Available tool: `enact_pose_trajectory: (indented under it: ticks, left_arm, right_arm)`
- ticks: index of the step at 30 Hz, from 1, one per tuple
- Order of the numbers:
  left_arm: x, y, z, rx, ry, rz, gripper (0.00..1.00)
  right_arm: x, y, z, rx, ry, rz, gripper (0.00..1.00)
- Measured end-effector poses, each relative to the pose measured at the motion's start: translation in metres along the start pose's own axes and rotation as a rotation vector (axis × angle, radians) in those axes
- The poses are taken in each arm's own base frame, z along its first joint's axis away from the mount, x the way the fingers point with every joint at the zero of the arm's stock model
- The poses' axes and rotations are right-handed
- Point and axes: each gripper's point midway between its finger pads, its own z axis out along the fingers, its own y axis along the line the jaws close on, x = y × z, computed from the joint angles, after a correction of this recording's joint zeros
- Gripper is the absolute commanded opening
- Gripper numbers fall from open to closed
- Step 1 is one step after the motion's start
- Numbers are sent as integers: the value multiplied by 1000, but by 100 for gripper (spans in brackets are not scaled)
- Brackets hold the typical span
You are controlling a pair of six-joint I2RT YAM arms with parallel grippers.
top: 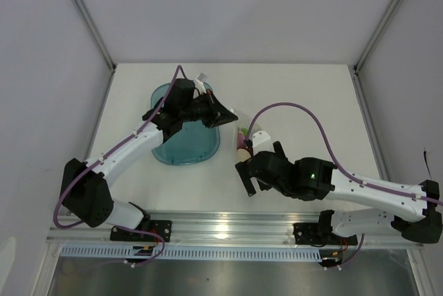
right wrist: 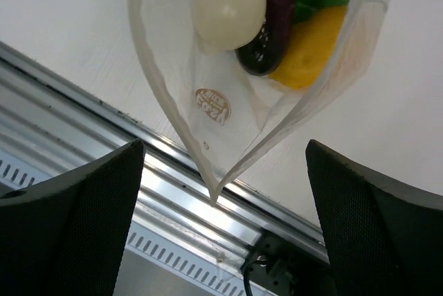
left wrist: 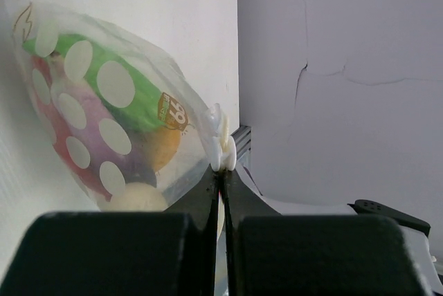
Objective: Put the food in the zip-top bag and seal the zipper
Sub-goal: Adjust the zipper food storage bag at the center of the board.
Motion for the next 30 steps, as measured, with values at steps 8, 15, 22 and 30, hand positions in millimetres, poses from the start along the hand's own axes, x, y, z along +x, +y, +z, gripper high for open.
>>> enact_pose_trajectory:
  ticks: [8,15,22,30]
  left_arm:
    - [-1,0,-1,-5,-7,-12,1]
    - [-2,1,-1,-12,-14,-17,1]
    - [-3,2,0,-18,-20,-20,1]
    - [-3,2,0,-19,-24,-20,1]
  right_arm:
    - [-5,-15,3,89,-47,-3,84]
    - [-18,-14,11,104,-103,-14,50]
    - [-12,-13,23,93,-94,-16,39]
    - [-5,-19,28,109,-77,-13,0]
